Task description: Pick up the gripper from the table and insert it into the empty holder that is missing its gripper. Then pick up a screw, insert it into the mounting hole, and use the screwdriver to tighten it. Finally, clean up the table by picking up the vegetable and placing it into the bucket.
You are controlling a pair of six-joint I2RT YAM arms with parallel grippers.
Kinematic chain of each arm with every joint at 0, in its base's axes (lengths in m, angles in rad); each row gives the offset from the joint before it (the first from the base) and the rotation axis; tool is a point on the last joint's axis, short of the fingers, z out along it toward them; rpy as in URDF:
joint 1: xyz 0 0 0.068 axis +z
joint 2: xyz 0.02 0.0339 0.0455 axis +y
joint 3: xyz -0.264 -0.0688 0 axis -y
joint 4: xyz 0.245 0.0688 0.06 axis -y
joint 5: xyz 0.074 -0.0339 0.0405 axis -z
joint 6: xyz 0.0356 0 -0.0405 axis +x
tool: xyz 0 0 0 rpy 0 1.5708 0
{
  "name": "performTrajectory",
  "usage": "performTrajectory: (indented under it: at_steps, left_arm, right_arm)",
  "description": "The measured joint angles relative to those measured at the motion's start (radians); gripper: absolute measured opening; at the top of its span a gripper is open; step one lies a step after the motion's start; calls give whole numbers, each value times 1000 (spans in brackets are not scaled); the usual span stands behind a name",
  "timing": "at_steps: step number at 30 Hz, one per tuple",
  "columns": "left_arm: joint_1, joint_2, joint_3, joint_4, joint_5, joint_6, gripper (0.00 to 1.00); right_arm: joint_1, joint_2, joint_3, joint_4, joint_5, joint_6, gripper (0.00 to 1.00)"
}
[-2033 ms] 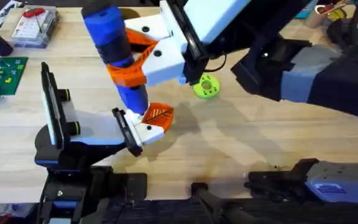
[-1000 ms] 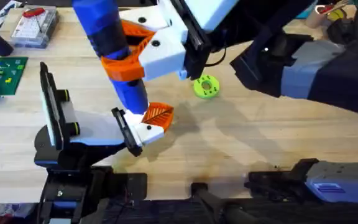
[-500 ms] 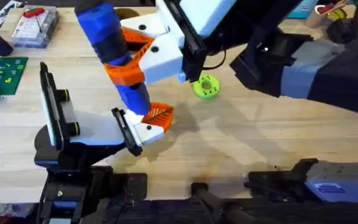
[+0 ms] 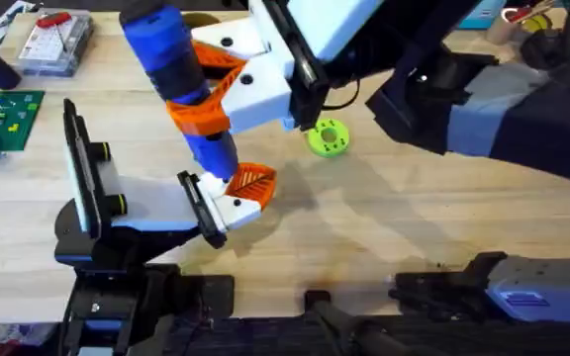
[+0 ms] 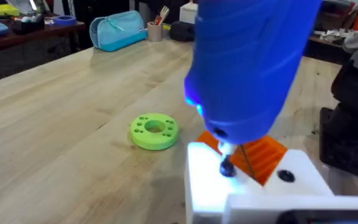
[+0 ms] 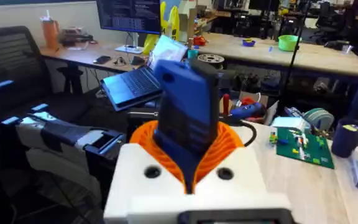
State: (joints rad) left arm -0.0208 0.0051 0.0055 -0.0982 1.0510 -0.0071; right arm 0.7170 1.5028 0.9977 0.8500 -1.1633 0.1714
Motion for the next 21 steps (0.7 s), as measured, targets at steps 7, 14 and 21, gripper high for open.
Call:
performTrajectory:
  at_steps: [7,14,21]
  left_arm:
    - [0,0,0,0,0,0,12]
    - [0,0,0,0,0,0,12]
    - [0,0,0,0,0,0,12]
  right_arm:
    - [0,0,0,50,0,20,24]
    - [0,0,0,75,-3,48,24]
    - [10,0,0,65,-5,57,24]
